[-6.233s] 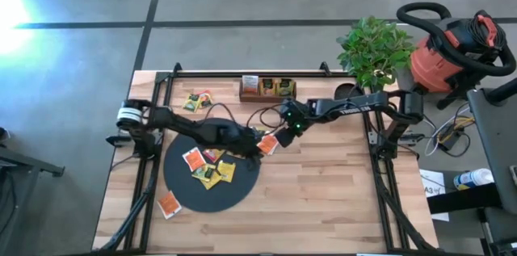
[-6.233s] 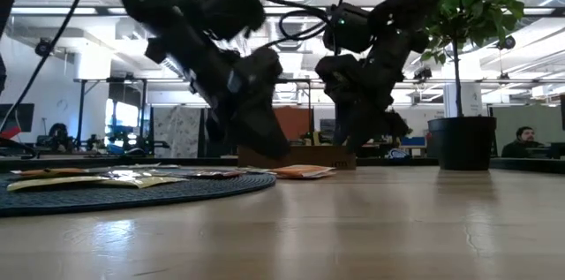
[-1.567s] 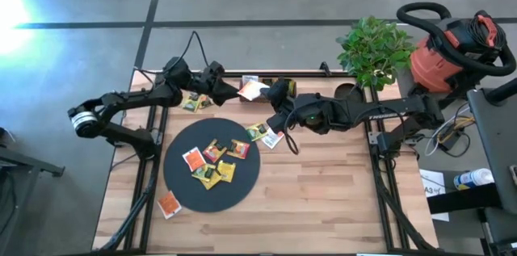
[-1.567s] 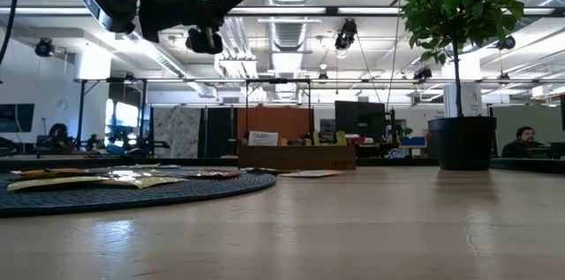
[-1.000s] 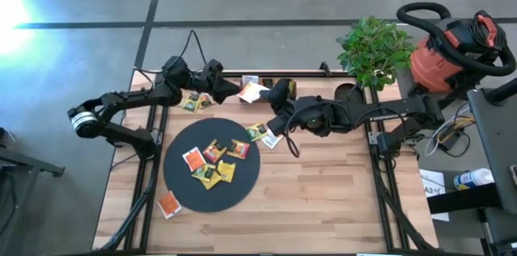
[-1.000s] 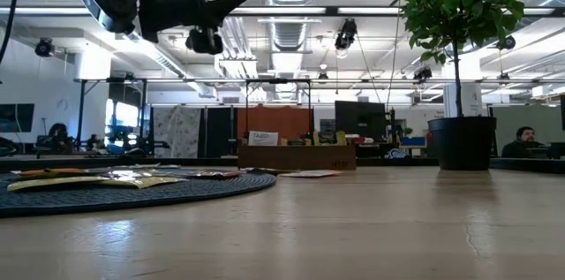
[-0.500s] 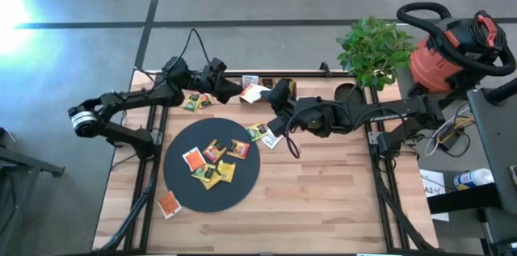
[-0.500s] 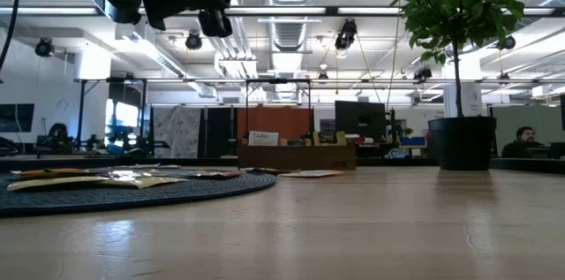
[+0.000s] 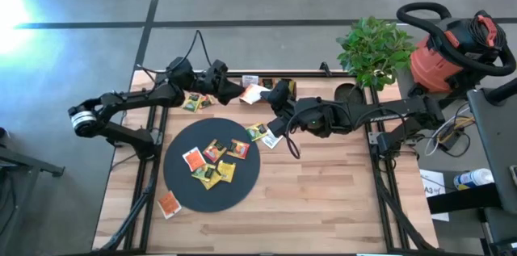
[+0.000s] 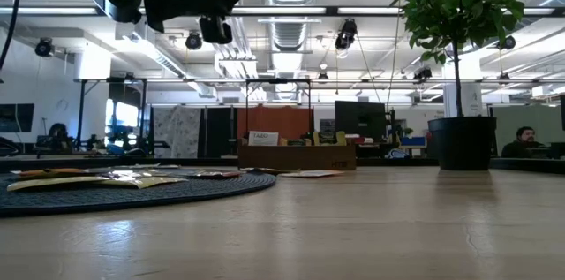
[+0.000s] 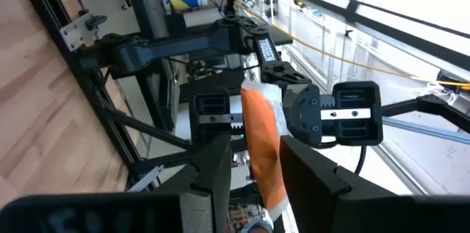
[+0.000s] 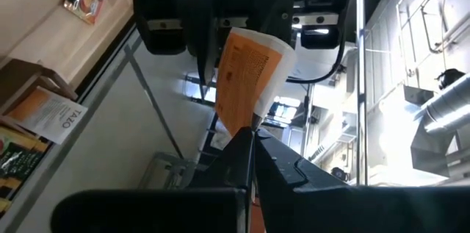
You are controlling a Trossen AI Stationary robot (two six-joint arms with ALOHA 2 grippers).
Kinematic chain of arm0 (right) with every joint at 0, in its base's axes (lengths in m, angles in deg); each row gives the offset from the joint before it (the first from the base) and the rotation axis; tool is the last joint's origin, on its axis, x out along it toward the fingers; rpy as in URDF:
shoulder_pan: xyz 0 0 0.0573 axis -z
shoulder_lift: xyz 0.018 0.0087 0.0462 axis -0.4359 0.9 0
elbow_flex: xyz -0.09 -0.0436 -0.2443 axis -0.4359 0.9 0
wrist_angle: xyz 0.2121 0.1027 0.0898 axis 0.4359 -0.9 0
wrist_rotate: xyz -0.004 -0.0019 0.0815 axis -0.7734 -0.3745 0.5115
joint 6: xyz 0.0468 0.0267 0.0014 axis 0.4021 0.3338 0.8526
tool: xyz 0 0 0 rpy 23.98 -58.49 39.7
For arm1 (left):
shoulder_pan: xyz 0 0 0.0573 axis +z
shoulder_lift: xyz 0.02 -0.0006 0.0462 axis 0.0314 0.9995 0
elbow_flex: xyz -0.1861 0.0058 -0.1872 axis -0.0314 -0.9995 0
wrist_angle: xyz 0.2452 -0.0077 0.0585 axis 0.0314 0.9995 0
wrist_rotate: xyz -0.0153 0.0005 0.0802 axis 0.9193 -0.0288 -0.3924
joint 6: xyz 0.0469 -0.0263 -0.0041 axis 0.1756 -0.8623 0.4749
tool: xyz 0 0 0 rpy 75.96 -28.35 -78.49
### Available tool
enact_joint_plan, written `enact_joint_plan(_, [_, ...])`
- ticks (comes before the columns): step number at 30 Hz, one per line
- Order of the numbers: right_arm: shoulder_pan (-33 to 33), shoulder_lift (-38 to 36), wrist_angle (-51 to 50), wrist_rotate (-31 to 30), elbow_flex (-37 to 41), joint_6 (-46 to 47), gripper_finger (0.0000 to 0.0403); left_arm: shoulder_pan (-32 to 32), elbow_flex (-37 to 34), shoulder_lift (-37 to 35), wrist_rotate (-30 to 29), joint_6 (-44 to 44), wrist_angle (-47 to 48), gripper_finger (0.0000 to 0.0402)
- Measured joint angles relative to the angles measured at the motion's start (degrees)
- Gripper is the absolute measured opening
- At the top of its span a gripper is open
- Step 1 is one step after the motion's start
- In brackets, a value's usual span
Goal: Pick & Place Tea
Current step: Put the orange tea bag into the left section of the wooden organizer
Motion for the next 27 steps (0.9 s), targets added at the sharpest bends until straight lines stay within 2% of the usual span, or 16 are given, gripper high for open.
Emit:
enact_joint_plan(8, [0.0,0.0,0.0,1.7,0.0,0.0,0.0008,-2.6,0.0,0.0,-0.6,0.0,-0.1,0.0113])
enact_joint_plan(13, [0.0,0.0,0.0,2.7,0.0,0.0,0.0008,-5.0,0.0,0.0,-3.1,1.5,-0.3,0.0113])
enact_joint_plan(20, [0.0,0.0,0.0,3.0,0.9,0.9,0.0009,-5.2,0.0,0.0,-4.6,2.8,-3.3,0.0111])
enact_joint_plan(23, [0.0,0.1,-0.1,3.1,0.9,4.4,0.0009,-5.3,0.0,0.0,-4.6,4.2,-3.4,0.0098])
enact_joint_plan(27, [0.0,0.1,-0.1,3.0,0.9,6.5,0.0009,-5.7,0.0,0.0,-4.6,6.5,-3.0,0.0055])
